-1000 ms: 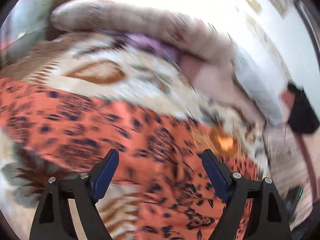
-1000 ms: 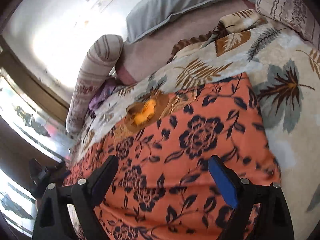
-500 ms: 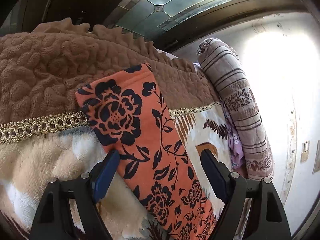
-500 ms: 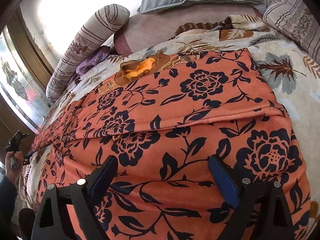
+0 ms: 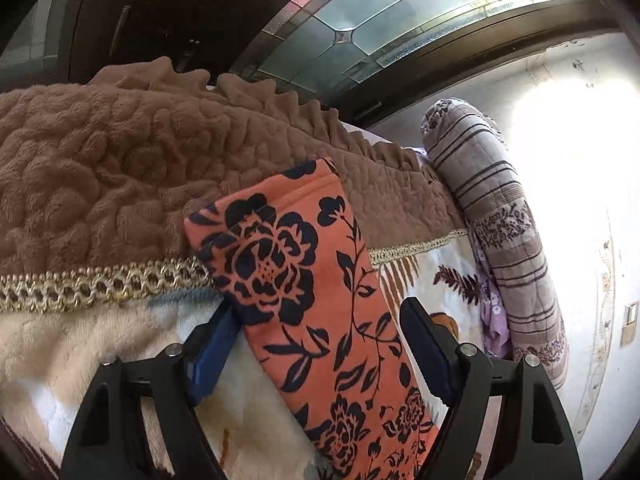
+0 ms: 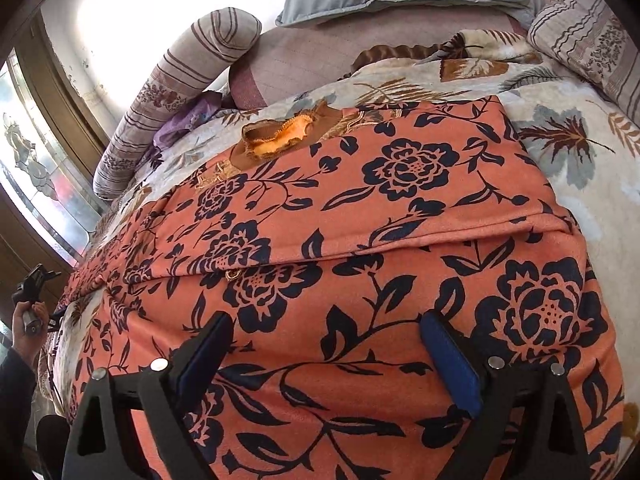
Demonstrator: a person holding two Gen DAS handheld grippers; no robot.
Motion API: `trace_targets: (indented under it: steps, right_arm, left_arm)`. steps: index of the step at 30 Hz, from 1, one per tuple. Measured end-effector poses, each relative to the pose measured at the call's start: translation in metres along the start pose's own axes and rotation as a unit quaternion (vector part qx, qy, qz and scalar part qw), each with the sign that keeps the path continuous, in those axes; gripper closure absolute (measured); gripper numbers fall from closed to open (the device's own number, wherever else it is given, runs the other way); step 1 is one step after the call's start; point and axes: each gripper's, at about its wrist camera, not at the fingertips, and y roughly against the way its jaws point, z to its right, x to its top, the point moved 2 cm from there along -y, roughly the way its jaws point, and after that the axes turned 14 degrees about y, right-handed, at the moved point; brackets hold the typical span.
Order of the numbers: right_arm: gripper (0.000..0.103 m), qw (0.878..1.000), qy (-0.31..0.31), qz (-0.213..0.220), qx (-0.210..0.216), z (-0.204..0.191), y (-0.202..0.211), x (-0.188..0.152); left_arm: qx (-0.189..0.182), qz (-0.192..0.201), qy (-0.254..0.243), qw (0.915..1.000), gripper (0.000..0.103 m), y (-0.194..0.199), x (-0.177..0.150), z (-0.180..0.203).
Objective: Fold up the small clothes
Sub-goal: 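Grasp the other sleeve with the left gripper and fold it across the body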
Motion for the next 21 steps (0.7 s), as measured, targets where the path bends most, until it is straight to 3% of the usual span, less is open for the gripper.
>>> trace_targets:
  steps: [2, 4, 6, 9, 12, 15, 17, 21]
  right_arm:
    - [0.007, 1.000, 0.000, 0.000, 0.000, 0.000, 0.000, 0.000]
    - [0.007, 1.000, -0.001, 0.001, 0.001, 0.000, 0.000, 0.000]
    - [0.007, 1.000, -0.004, 0.003, 0.004, 0.001, 0.001, 0.000]
    - [0.007, 1.000, -0.012, 0.009, 0.012, 0.003, 0.001, -0.001]
    - [0.007, 0.999, -0.020, 0.014, 0.020, 0.005, 0.002, -0.001]
    - [0.007, 0.999, -0.028, 0.019, 0.028, 0.007, 0.004, -0.002]
    - [0.007, 0.999, -0.032, 0.022, 0.033, 0.009, 0.004, -0.002]
    - [0.007, 0.998, -0.041, 0.028, 0.043, 0.012, 0.005, -0.002]
  left_arm:
    - [0.038, -0.017, -0.003, 0.9991, 0.095, -0.011, 0.004, 0.001]
    - [0.053, -0.012, -0.018, 0.9984, 0.098, -0.010, 0.001, 0.003]
    - [0.055, 0.017, -0.091, 0.9942, 0.098, 0.006, -0.015, 0.026]
    - [0.021, 0.041, -0.211, 0.9764, 0.098, 0.041, -0.066, 0.076]
    - [-0.047, 0.036, -0.327, 0.9434, 0.098, 0.079, -0.153, 0.135]
    - [-0.113, -0.013, -0.416, 0.9023, 0.098, 0.097, -0.258, 0.178]
    - [-0.148, -0.059, -0.461, 0.8729, 0.098, 0.103, -0.337, 0.195]
    - [-0.184, -0.144, -0.504, 0.8316, 0.098, 0.096, -0.467, 0.208]
